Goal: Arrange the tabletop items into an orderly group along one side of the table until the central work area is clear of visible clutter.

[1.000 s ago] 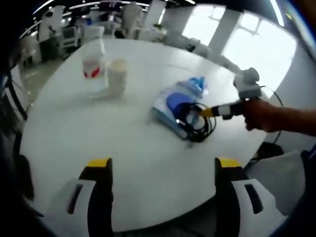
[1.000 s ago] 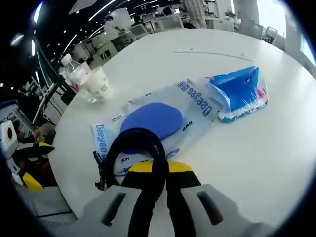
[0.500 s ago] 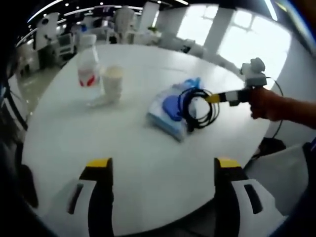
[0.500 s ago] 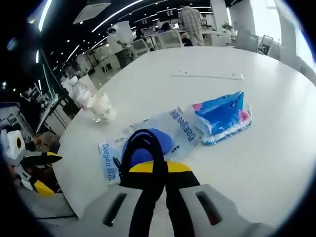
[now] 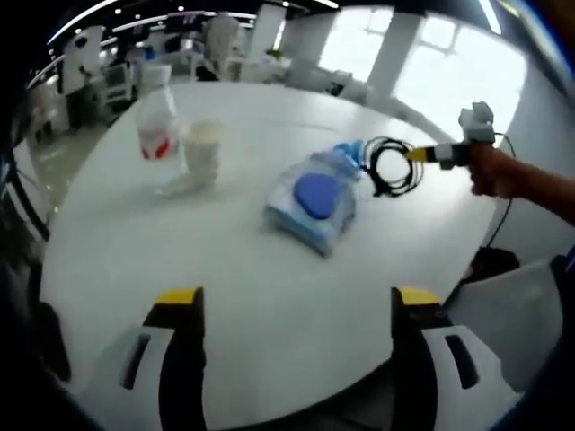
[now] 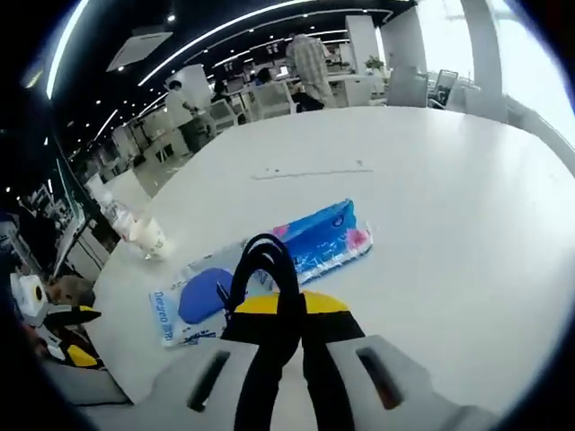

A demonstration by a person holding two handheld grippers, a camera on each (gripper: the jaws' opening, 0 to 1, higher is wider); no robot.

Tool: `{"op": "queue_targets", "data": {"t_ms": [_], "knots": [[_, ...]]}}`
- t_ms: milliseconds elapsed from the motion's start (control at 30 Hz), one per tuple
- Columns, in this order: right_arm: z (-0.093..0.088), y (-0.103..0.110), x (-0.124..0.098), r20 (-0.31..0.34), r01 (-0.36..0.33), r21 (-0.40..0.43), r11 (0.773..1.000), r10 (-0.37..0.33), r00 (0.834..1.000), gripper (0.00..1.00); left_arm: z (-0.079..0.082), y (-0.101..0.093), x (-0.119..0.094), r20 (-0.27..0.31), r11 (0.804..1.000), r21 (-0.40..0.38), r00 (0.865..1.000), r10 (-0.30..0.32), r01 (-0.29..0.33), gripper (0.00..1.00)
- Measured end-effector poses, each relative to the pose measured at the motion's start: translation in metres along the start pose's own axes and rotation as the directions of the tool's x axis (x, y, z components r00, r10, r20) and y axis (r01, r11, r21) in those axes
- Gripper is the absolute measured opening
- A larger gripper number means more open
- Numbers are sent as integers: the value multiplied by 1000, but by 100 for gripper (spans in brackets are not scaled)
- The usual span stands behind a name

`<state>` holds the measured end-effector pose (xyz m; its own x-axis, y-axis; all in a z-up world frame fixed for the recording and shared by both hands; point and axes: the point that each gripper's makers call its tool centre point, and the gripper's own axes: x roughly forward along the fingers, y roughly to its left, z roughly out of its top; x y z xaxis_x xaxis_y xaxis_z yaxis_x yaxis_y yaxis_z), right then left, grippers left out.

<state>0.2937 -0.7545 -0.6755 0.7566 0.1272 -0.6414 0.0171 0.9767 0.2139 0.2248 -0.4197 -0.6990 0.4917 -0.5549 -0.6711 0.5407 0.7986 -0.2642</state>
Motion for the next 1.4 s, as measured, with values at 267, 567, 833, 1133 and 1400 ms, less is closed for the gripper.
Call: {"op": "queue_targets", "data": {"t_ms": [267, 567, 833, 1133, 1400], "knots": [[-16, -18, -7, -34, 20, 30, 999, -19, 999, 5, 0, 1, 0, 4, 1000, -17, 1000, 3, -3, 82], [-33, -30, 1, -84, 30, 33, 999, -28, 996, 5, -1, -1, 0, -3, 1000, -15, 1000, -1, 1, 82], [-53, -39, 7, -119, 41, 98, 994, -29, 993, 5, -3, -1, 1, -9, 1000, -22, 1000, -1, 0, 82], [-67, -52, 15, -185, 72, 51, 996, -61, 981, 4, -5, -1, 1, -19, 1000, -3, 1000, 7, -7, 82], [-73, -56, 19, -216, 82, -19, 996, -84, 973, 5, -8, -1, 2, -36, 1000, 5, 999, 9, -9, 82]]}}
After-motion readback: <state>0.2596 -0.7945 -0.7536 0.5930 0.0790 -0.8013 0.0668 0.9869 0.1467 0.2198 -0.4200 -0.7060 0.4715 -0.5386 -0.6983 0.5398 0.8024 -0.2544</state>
